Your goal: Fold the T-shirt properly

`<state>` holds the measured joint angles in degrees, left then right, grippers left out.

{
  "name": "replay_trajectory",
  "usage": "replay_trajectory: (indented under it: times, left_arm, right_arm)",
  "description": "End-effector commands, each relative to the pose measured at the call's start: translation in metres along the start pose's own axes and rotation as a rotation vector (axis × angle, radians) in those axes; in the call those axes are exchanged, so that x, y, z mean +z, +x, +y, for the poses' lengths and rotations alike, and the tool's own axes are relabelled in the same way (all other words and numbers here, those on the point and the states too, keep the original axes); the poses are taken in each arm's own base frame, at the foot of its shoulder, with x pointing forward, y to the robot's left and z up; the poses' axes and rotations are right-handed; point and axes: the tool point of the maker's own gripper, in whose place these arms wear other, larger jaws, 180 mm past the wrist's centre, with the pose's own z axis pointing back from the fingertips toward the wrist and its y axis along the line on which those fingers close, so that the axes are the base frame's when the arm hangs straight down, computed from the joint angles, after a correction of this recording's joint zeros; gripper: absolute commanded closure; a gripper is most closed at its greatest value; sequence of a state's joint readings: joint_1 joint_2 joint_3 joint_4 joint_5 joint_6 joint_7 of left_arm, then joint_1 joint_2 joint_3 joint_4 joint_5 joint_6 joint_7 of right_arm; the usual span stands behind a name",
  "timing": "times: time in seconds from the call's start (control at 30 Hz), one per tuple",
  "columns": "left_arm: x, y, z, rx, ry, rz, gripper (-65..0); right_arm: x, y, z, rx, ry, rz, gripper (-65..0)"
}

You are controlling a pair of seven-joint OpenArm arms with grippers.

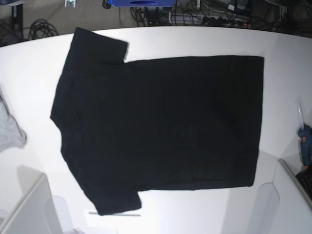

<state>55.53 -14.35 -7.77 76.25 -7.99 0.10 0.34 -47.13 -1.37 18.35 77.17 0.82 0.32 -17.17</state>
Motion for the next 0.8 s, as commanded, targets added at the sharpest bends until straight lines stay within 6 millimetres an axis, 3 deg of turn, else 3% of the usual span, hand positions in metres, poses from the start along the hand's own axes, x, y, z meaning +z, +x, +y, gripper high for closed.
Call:
replay_trajectory:
  times: [0.0, 0.3, 0.47, 0.63, 0.77]
  left_arm:
    - [0.011, 0.006, 0.007, 0.004, 0.012, -0.024, 0.0]
    - [0.067, 0.079, 0.063, 0.132, 0.124, -0.228, 0.0]
    - [0.090, 0.123, 0.093, 0.177, 0.165, -0.355, 0.0]
    - [0.103, 0.154, 0.107, 0.238, 0.111, -0.466, 0.0]
    - [0.113, 0.178, 0.120, 0.307, 0.056, -0.563, 0.0]
  right_arm:
    - [0.010, 0.005, -0.013, -0.015, -0.033, -0.026, 0.0]
    - [0.083, 0.100, -0.048, -0.108, -0.138, -0.307, 0.0]
    - [0.121, 0.153, -0.038, -0.215, -0.038, -0.468, 0.0]
    - [0.127, 0.190, -0.027, -0.318, 0.102, -0.554, 0.0]
    - [0.138, 0.216, -0.004, -0.374, 0.314, -0.610, 0.0]
